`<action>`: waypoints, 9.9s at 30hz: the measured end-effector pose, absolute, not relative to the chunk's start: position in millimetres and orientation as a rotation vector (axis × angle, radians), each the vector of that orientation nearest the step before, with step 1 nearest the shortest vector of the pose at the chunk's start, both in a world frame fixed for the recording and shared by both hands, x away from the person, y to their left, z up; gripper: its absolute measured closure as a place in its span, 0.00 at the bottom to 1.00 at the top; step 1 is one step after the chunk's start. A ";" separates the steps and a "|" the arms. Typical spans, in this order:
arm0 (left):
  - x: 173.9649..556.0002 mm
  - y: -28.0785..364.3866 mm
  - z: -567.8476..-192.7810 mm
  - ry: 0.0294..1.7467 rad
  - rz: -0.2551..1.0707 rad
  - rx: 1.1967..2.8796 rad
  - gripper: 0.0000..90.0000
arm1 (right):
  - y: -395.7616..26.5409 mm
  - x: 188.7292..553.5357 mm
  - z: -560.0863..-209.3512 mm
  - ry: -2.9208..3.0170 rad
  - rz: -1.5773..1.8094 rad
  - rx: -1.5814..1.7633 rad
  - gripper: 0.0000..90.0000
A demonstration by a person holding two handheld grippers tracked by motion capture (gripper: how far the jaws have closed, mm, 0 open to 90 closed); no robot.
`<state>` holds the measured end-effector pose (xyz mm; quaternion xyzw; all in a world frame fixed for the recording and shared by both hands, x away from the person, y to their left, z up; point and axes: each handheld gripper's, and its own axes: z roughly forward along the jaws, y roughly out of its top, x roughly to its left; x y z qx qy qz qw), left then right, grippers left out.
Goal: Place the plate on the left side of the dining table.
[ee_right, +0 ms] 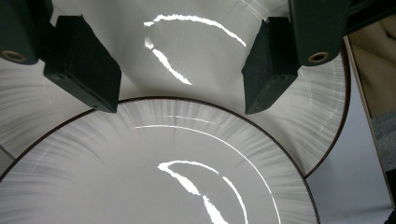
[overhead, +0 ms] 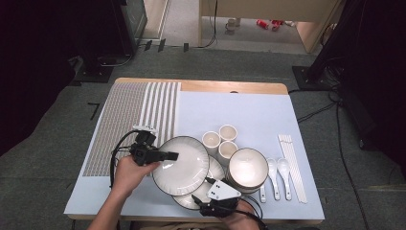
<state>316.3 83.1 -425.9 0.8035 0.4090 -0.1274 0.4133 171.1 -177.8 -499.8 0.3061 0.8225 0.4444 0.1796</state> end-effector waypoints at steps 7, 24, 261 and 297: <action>321.8 86.8 -425.2 1.055 -0.364 1.990 0.81 | -177.9 170.9 -499.8 2.324 1.257 0.866 0.31; 328.6 102.7 -413.3 1.093 -0.387 1.967 0.82 | -178.3 171.1 -500.0 2.327 1.261 0.863 0.31; 467.2 257.5 -463.2 1.519 -0.192 1.781 0.66 | -179.4 171.5 -500.3 2.325 1.268 0.871 0.33; 453.7 268.8 -467.0 1.589 -0.047 1.832 0.49 | -179.5 171.6 -500.2 2.327 1.268 0.870 0.33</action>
